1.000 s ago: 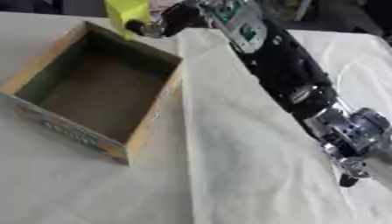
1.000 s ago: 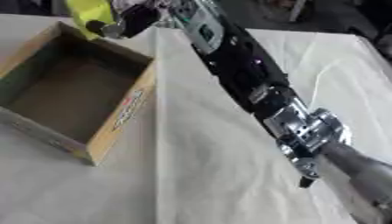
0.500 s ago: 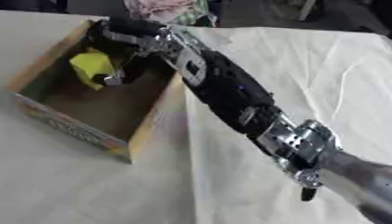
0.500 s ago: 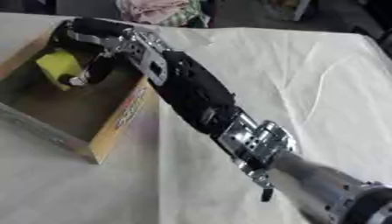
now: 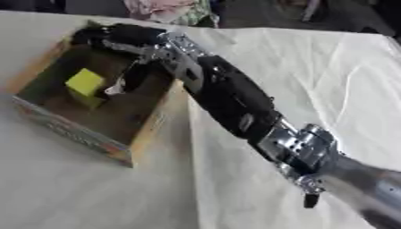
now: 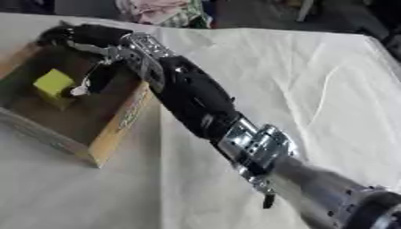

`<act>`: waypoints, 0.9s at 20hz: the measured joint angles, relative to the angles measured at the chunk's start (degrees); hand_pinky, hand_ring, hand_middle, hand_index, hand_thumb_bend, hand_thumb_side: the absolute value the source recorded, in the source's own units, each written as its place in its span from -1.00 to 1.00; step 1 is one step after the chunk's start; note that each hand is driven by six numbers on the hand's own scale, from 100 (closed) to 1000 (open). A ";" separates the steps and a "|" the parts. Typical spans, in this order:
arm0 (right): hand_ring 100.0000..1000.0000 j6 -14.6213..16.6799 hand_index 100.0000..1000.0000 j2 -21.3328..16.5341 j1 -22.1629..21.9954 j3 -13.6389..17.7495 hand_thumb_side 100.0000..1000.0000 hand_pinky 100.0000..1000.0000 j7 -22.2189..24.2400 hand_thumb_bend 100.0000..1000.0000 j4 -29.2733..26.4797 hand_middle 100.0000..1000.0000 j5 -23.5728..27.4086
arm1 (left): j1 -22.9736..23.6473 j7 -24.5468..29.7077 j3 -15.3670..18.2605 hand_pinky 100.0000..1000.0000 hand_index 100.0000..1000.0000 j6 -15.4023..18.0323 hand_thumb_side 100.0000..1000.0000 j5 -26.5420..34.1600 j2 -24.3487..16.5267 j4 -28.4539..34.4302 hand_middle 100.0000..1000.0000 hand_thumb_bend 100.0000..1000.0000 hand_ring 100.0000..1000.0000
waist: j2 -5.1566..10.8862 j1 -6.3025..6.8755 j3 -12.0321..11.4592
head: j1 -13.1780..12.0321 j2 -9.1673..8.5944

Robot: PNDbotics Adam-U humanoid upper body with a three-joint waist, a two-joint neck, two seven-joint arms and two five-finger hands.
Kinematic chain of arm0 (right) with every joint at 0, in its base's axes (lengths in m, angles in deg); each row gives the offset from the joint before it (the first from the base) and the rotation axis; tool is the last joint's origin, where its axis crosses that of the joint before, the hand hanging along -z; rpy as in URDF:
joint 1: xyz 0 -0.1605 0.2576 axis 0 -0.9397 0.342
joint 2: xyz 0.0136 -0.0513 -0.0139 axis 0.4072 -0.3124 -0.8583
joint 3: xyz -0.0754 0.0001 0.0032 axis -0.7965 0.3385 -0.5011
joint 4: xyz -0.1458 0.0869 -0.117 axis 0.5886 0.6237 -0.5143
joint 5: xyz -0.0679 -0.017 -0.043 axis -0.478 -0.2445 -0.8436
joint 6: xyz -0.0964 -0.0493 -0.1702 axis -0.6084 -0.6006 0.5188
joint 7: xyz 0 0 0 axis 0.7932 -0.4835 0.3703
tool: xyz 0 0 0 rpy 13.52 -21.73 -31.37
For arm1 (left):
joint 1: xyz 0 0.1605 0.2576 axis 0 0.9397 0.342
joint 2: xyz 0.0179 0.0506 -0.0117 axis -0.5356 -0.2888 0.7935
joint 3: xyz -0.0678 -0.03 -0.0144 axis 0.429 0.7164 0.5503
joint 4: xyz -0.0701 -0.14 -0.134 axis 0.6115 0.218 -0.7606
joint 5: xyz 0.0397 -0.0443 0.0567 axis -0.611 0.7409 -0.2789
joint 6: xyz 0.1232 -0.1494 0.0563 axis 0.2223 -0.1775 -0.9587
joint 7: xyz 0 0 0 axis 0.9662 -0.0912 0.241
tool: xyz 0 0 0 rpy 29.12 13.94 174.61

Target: Pick up objects on the table and place them in the box.

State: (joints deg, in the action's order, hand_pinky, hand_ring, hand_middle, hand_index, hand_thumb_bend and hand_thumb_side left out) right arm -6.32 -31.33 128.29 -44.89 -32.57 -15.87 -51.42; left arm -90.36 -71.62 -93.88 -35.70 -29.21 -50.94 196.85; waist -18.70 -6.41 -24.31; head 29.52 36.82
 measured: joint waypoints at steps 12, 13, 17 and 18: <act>0.83 -2.44 1.00 -2.53 -0.33 4.22 0.02 0.74 -7.84 -0.04 -8.04 0.98 -1.71 | 1.55 -1.26 0.95 -0.08 0.57 -0.02 0.67 -0.57 -0.03 0.00 0.44 -0.22 0.44 | 1.05 0.51 4.26 | -2.35 0.91; 0.82 -3.02 1.00 -2.81 -0.41 4.29 0.02 0.74 -8.67 -0.05 -8.60 0.98 -0.93 | 1.57 -1.43 1.05 -0.08 0.57 -0.01 0.67 -0.63 -0.05 0.00 0.44 -0.22 0.44 | 1.05 0.53 4.26 | -2.49 0.95; 0.79 -5.03 1.00 -3.59 -2.68 5.22 -0.08 0.73 -11.90 -0.27 -11.16 0.94 2.24 | 3.34 -2.68 2.24 -0.08 0.55 -0.42 0.65 -0.94 -0.05 0.00 0.42 -0.22 0.42 | 1.34 1.13 7.17 | -4.48 1.10; 0.78 -5.44 1.00 -3.95 -3.90 6.11 -0.08 0.73 -12.70 -0.28 -12.15 0.94 3.02 | 3.86 -3.26 2.66 -0.08 0.55 -0.56 0.65 -1.10 -0.05 0.00 0.42 -0.22 0.42 | 1.44 1.61 8.51 | -5.35 1.24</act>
State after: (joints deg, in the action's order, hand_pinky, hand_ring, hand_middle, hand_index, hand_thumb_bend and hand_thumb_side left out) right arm -11.76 -35.27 124.39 -38.78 -45.27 -28.03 -48.40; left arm -86.50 -74.88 -91.22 -36.26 -30.31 -50.99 196.85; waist -17.26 -4.80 -15.80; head 24.17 38.05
